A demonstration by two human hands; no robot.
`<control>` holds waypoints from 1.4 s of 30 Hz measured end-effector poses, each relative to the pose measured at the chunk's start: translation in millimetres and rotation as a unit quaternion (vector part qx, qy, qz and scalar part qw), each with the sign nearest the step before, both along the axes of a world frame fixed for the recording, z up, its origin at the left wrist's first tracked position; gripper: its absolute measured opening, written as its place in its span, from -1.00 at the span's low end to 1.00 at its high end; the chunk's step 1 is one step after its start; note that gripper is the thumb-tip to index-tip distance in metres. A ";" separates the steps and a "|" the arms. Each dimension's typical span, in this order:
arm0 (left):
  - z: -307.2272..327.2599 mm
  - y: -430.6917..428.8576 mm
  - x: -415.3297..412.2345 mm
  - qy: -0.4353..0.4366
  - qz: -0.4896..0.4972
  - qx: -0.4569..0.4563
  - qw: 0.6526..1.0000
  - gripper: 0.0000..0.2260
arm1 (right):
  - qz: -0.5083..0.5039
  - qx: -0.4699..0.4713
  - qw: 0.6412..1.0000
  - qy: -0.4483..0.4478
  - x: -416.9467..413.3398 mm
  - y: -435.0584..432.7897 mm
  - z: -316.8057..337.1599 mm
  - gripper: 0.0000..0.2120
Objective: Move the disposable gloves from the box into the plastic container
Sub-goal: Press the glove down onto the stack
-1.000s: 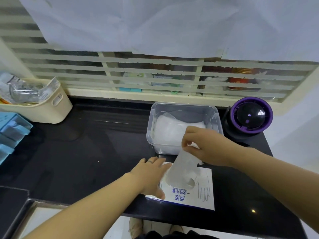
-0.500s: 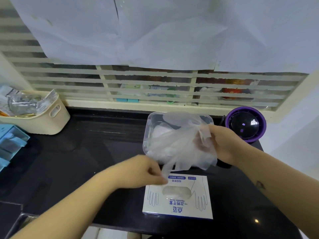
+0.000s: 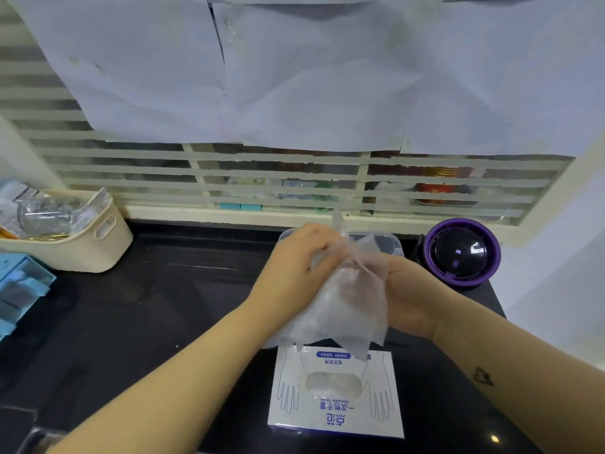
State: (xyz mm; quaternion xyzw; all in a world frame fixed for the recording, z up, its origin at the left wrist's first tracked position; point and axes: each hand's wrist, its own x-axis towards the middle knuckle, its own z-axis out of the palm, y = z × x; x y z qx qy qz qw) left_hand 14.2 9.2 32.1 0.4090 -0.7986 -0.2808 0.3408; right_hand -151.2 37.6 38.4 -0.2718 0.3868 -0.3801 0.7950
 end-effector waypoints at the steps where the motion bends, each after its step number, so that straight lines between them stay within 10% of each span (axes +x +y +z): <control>1: 1.2 -0.7 -0.6 0.020 0.013 -0.011 1.000 -0.81 | -0.014 0.000 1.000 0.006 -2.4 -1.0 2.3 -0.80; 9: 24.8 -27.1 23.0 0.288 0.171 0.215 0.918 -0.79 | -0.186 -0.025 0.980 0.073 -49.3 -30.5 8.9 -0.79; 11: 27.5 -36.5 29.0 0.307 0.200 0.267 0.891 -0.81 | -0.208 -0.109 0.950 0.204 -60.9 -41.1 16.4 -0.81; 13: 26.5 -42.9 31.5 0.295 0.114 0.331 0.889 -0.73 | -0.209 -0.250 0.861 0.391 -63.0 -48.8 29.6 -0.87; 16: 25.2 -49.4 30.0 0.271 -0.059 0.517 0.810 -0.42 | -0.184 -0.451 0.773 0.407 -54.8 -53.8 50.4 -0.85; 20: 1.1 -71.0 24.9 0.238 -0.101 0.567 0.782 0.02 | 0.019 -0.660 0.536 0.526 -42.5 -54.2 42.4 -0.89; 24: -15.5 -83.0 17.7 0.220 -0.050 0.547 0.806 -0.17 | 0.170 -0.712 0.395 0.555 -43.4 -60.6 0.8 -0.87; 29: -23.8 -68.9 1.1 0.010 0.139 0.497 0.856 -0.85 | 0.225 -0.647 0.362 0.632 -58.0 -75.1 -47.7 -0.86; 36: -35.9 -67.8 20.8 -0.142 0.093 0.458 0.873 -0.89 | 0.286 -0.514 0.432 0.683 -56.8 -92.0 -93.0 -0.70; 42: -10.6 -81.1 19.7 -0.253 0.040 0.274 0.927 -0.79 | 0.329 -0.429 0.415 0.731 -41.9 -100.5 -112.4 -0.53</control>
